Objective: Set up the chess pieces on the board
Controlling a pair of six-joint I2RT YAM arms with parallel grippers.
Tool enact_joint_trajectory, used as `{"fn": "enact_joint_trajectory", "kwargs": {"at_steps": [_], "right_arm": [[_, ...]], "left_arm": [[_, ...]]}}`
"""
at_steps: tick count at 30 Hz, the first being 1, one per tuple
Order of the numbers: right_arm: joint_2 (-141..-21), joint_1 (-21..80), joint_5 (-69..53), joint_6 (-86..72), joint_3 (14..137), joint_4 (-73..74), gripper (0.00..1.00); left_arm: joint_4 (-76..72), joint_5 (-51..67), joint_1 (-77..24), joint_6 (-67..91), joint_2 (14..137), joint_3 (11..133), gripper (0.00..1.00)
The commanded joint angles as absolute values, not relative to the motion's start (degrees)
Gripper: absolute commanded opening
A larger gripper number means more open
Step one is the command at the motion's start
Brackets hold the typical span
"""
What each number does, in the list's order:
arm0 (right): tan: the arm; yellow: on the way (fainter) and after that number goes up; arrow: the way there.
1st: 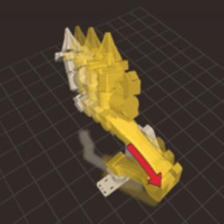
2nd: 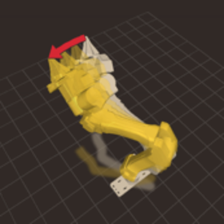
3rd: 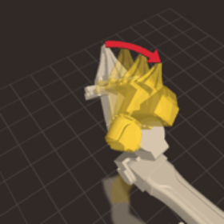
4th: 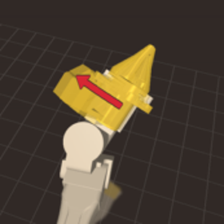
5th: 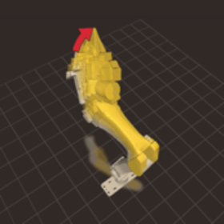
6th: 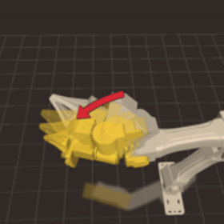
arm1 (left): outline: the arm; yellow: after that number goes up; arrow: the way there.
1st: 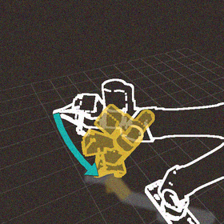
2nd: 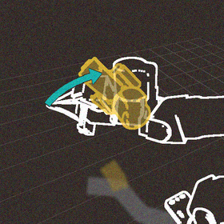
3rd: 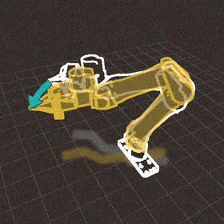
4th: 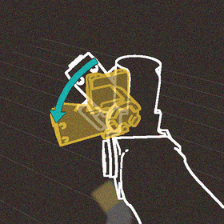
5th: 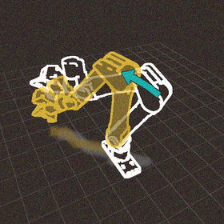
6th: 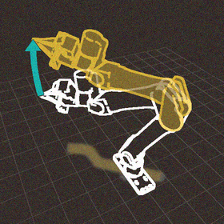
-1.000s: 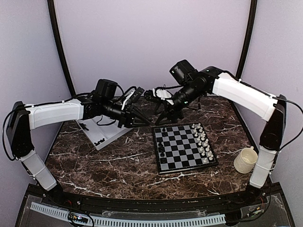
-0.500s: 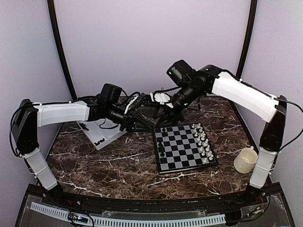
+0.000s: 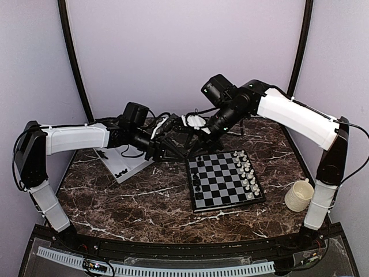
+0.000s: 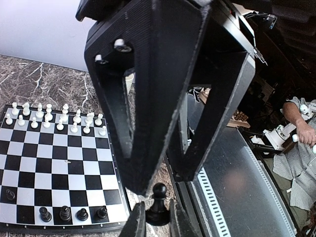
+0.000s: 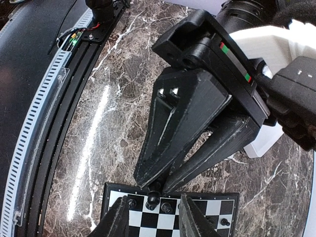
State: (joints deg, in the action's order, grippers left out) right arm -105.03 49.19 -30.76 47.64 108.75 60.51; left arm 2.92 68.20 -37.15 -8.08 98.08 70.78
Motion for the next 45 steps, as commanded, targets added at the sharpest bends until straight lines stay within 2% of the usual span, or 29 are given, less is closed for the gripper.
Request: {"fn": "enact_joint_trajectory", "kwargs": {"at_steps": [1, 20, 23, 28, 31, 35, 39, 40, 42, 45], "right_arm": [[-104.6, 49.9, -33.3, 47.0, 108.9, 60.0, 0.35], [-104.9, 50.7, -33.4, 46.2, 107.3, 59.1, 0.24], [-104.9, 50.7, -33.5, 46.0, 107.2, 58.9, 0.20], [-104.9, 50.7, -33.9, 45.8, 107.1, 58.8, 0.03], [-104.8, 50.7, -33.3, 45.7, 107.1, 58.8, 0.00], [-103.9, 50.6, -27.9, 45.9, 105.4, 59.4, 0.00], [-103.2, 50.6, -19.4, 46.7, 102.6, 60.5, 0.00], [-103.2, 50.5, -17.8, 46.7, 101.9, 61.0, 0.00], [-103.5, 50.2, -15.2, 46.9, 101.0, 62.0, 0.00], [-104.7, 49.8, -11.6, 46.9, 99.8, 62.3, 0.00]], "left_arm": [[2.8, 70.6, -37.5, -7.8, 97.8, 71.5, 0.06], [0.9, 72.3, -37.5, -7.1, 96.5, 70.7, 0.06], [0.8, 72.2, -37.5, -7.1, 96.4, 70.6, 0.06], [0.6, 71.1, -37.4, -6.9, 96.4, 70.5, 0.07], [0.7, 69.2, -37.5, -7.0, 96.0, 70.3, 0.17], [4.3, 61.9, -37.5, -10.9, 93.5, 70.0, 0.32], [9.3, 46.5, -37.4, -16.9, 89.1, 69.9, 0.38], [9.7, 39.1, -37.3, -17.6, 87.8, 69.8, 0.38], [8.2, 30.2, -36.3, -17.0, 85.9, 68.6, 0.39], [3.7, 18.7, -33.7, -13.3, 83.9, 67.1, 0.46]]}}
